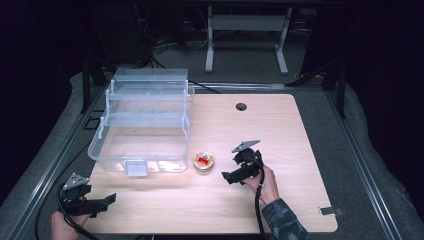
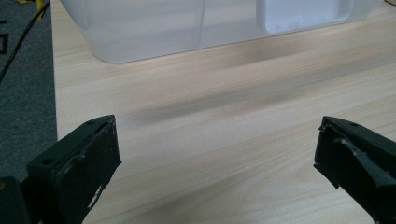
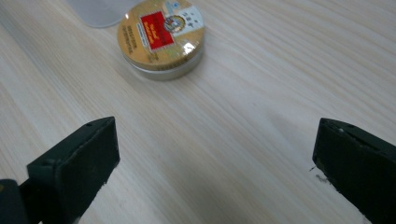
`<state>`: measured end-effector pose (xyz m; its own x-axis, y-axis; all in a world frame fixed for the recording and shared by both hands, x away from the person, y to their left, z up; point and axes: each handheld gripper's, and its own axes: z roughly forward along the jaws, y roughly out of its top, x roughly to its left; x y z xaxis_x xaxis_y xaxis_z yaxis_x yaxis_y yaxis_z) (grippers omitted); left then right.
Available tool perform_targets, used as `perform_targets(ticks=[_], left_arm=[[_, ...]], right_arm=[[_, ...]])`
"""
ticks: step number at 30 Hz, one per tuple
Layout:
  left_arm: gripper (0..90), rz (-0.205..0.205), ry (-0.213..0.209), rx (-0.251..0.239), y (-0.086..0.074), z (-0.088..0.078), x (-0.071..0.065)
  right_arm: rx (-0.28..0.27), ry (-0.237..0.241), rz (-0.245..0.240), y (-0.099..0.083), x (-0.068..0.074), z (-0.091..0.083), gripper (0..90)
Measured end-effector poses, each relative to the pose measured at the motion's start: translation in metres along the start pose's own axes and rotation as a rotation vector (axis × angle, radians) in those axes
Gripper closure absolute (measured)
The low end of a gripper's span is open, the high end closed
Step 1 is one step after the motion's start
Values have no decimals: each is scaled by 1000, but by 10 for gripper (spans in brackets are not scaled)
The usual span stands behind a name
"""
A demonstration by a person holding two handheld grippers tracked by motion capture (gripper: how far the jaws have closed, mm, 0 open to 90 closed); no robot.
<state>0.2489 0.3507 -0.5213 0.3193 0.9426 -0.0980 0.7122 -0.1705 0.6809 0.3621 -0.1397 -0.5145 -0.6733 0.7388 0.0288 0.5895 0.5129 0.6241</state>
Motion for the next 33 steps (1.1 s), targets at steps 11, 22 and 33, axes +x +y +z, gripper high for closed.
perform_targets(ticks=[11, 22, 33], left_arm=[[1, 5, 3, 6, -3, 0, 2], [1, 9, 3, 3, -4, 1, 2], [1, 3, 11, 6, -7, -2, 6]], right_arm=[[6, 75, -81, 38, 21, 50, 0], [40, 55, -128, 59, 39, 86, 0], [65, 36, -150, 60, 45, 99, 140]])
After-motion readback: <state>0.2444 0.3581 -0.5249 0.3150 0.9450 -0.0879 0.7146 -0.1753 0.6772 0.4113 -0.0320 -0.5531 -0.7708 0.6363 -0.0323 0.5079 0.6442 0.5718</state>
